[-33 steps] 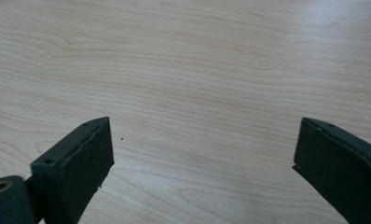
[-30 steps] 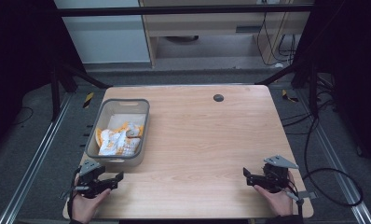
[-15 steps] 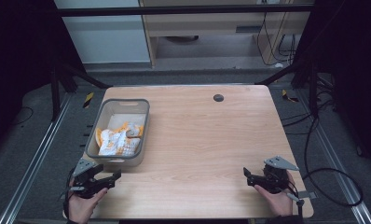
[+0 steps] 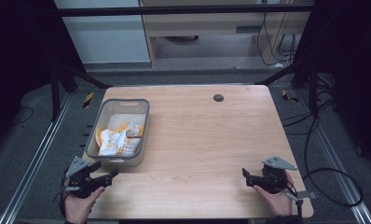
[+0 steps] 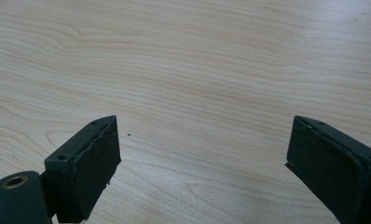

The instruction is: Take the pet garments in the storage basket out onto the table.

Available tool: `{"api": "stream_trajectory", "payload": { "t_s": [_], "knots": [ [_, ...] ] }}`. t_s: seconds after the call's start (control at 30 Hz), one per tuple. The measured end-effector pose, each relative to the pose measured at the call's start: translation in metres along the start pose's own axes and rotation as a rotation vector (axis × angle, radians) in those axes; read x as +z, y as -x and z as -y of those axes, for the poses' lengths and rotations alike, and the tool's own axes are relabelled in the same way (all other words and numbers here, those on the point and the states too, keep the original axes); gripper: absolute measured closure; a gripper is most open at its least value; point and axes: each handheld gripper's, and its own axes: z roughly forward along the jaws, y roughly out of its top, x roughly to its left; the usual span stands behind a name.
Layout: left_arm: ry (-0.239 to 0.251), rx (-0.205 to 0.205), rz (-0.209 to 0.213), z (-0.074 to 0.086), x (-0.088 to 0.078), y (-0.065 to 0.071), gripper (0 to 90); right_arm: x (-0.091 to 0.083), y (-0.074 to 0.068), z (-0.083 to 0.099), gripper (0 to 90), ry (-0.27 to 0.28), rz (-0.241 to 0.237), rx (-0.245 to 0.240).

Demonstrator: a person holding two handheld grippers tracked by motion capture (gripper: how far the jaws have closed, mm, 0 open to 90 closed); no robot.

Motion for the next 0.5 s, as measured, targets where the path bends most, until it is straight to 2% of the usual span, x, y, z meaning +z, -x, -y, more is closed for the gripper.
{"api": "stream_trajectory", "payload": {
  "t_s": [0.2,0.23,0.5],
  "knots": [
    [0.022,0.008,0.003,-0.006,-0.004,0.004,19.6,-0.001,0.0,0.0,10.3,0.012,0.005,-0.004],
    [0.027,0.012,0.003,-0.008,-0.005,0.005,19.7,-0.002,0.0,-0.001,10.4,0.027,0.004,-0.003],
    [0.038,0.028,0.009,-0.017,-0.008,0.008,19.7,-0.001,-0.001,-0.001,10.4,0.022,-0.002,-0.006]
  ]
}}
